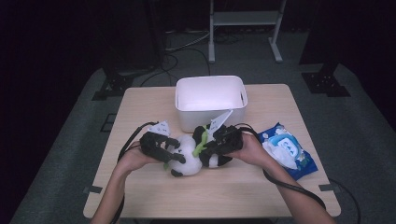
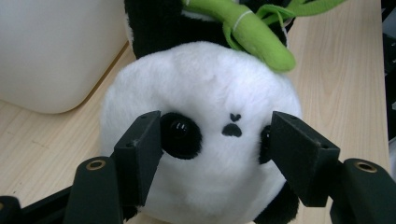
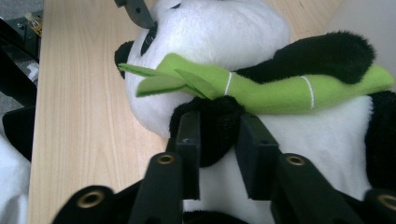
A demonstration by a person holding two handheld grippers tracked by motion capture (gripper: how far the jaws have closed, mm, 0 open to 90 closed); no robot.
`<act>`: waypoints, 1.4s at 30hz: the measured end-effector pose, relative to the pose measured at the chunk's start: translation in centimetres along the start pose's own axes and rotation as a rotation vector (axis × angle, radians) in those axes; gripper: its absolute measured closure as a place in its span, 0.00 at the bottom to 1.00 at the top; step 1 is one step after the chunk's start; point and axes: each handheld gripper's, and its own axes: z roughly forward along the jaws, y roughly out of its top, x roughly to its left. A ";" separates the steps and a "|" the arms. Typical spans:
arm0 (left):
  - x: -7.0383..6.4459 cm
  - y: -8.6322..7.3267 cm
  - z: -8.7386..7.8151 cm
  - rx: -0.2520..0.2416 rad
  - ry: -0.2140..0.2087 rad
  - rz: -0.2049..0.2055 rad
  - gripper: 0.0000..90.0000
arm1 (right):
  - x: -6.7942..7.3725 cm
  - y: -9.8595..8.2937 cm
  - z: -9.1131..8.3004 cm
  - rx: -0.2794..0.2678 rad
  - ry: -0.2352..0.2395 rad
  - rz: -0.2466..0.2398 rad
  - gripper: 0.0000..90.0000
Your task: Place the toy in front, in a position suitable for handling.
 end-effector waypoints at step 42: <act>-2.7 2.3 1.9 -0.013 -0.111 0.074 0.37 | 3.7 -4.3 -4.4 -0.014 0.091 0.049 0.82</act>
